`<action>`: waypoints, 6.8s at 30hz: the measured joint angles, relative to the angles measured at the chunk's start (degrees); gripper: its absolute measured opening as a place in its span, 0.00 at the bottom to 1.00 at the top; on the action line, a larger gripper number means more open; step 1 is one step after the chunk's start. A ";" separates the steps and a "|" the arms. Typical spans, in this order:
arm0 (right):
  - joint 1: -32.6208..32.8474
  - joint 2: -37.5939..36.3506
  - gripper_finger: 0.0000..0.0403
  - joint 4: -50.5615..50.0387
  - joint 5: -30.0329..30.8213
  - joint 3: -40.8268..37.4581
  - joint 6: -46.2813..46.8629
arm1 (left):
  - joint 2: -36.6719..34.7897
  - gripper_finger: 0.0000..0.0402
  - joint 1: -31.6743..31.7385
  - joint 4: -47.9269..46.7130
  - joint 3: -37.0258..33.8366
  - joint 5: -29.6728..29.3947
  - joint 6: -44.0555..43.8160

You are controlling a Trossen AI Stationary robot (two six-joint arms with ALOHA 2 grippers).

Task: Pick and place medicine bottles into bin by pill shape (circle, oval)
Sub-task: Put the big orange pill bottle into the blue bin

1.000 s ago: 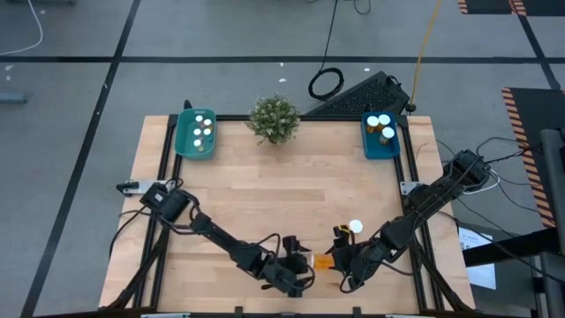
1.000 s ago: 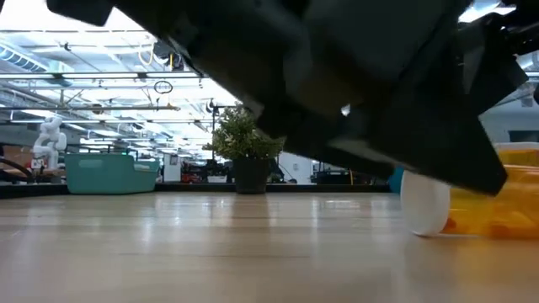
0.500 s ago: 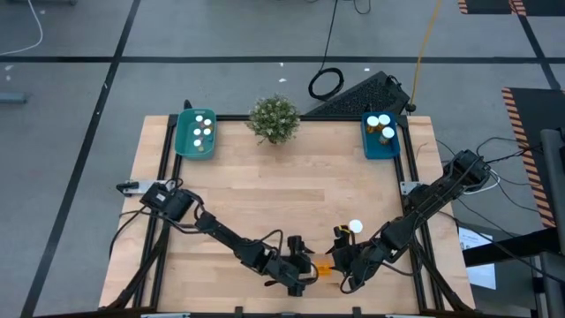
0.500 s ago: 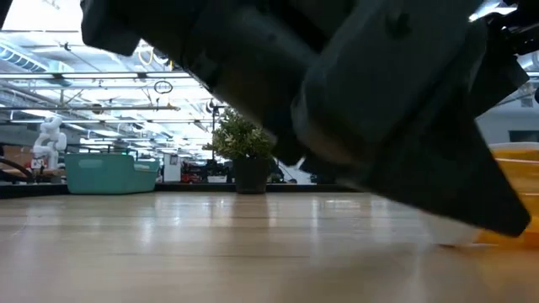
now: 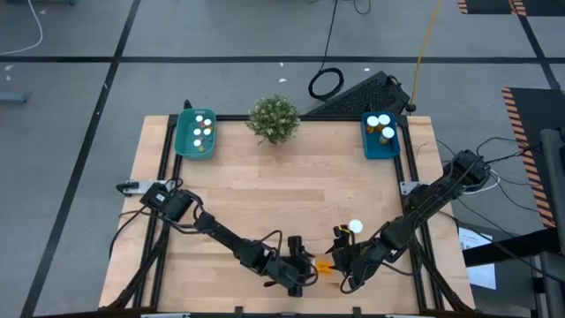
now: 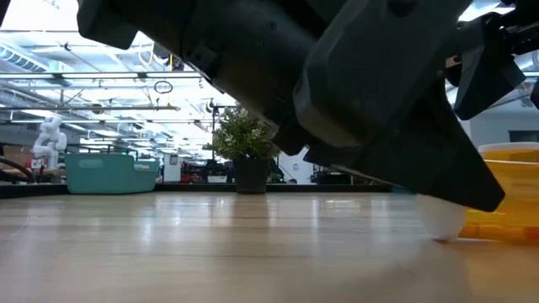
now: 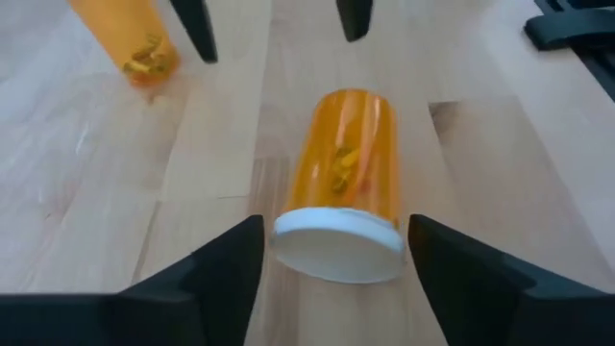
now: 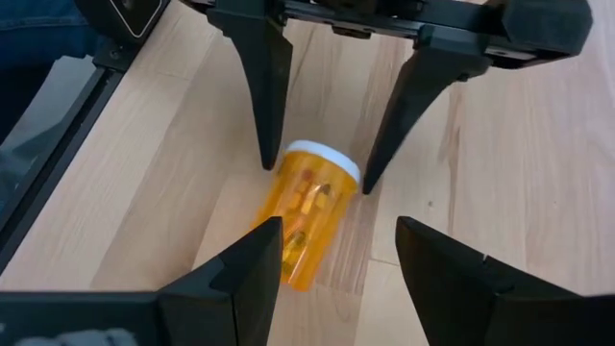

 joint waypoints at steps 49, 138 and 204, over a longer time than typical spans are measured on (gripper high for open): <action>3.91 5.51 0.54 8.45 5.61 -0.02 11.75 | -0.02 0.57 0.05 0.73 0.00 -1.02 2.97; -5.80 -6.49 0.44 40.55 8.71 0.04 -27.36 | -23.34 0.84 -7.86 10.27 -11.22 -27.99 10.12; -2.96 -4.46 0.44 63.70 8.81 0.01 -32.16 | -23.61 0.99 -3.87 44.55 -17.15 -19.27 33.93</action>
